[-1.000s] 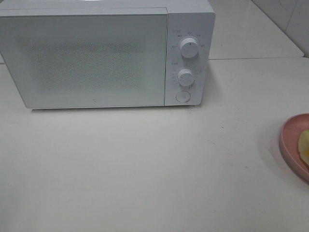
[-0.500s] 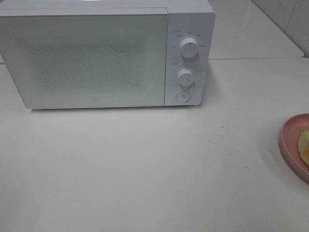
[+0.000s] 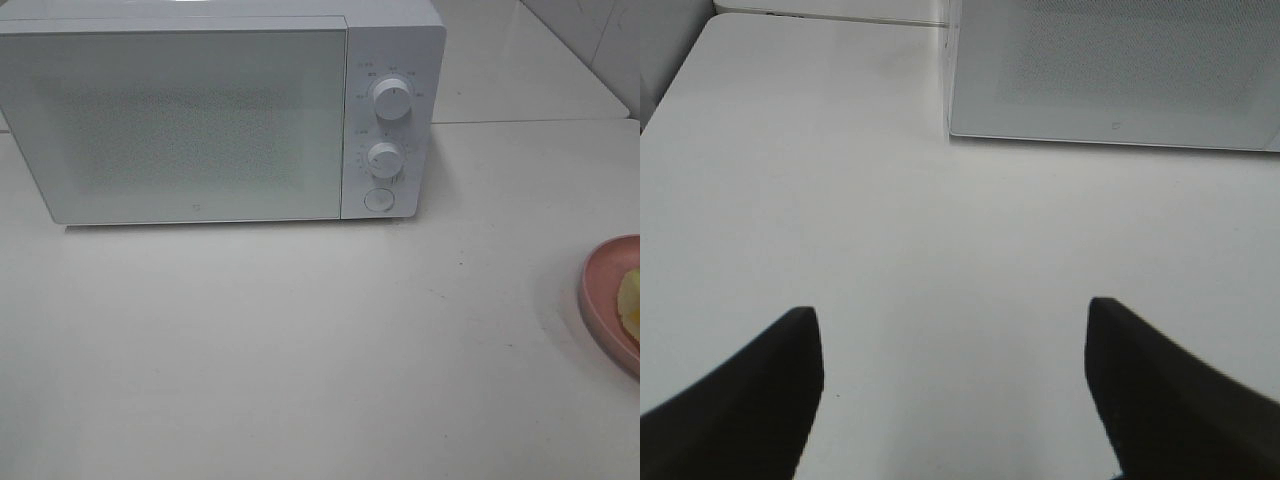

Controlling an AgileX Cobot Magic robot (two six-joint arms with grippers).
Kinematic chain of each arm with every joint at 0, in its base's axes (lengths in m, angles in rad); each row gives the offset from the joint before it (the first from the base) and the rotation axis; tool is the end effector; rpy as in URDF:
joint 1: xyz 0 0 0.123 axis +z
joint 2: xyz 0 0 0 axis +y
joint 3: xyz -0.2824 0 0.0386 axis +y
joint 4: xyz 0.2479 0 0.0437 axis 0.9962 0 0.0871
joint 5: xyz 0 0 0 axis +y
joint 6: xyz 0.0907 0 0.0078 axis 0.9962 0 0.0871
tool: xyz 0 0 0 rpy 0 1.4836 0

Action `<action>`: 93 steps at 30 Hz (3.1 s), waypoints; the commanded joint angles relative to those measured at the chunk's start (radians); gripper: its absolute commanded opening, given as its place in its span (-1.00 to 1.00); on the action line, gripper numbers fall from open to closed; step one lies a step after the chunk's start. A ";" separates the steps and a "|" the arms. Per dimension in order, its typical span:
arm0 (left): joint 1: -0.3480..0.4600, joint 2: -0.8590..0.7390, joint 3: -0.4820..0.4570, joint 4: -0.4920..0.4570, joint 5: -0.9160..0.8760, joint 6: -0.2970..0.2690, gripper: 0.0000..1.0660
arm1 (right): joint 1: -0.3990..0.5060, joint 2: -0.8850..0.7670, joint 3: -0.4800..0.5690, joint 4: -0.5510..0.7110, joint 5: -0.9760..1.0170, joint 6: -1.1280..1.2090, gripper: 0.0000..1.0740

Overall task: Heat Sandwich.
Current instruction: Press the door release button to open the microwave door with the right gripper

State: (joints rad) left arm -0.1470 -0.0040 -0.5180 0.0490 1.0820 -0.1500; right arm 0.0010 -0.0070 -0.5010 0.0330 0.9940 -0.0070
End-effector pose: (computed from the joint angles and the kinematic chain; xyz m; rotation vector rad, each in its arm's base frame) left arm -0.0079 0.0051 0.2805 -0.0066 2.0450 -0.1271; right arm -0.0035 0.0025 0.2830 -0.0082 1.9693 0.0351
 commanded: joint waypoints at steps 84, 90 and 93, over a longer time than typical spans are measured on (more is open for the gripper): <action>0.005 -0.024 0.001 0.000 -0.009 -0.002 0.31 | 0.381 1.355 -0.016 0.129 -1.464 0.023 -1.00; 0.005 -0.024 0.001 0.000 -0.009 -0.002 0.31 | 0.426 1.442 -0.016 0.207 -1.546 0.023 -1.00; 0.005 -0.024 0.001 0.000 -0.009 -0.002 0.31 | 0.449 1.468 -0.016 0.226 -1.572 0.023 -1.00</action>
State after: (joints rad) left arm -0.1470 -0.0040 -0.5180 0.0490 1.0820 -0.1500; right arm 0.4450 1.4630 -0.5130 0.2550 -0.5600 0.0130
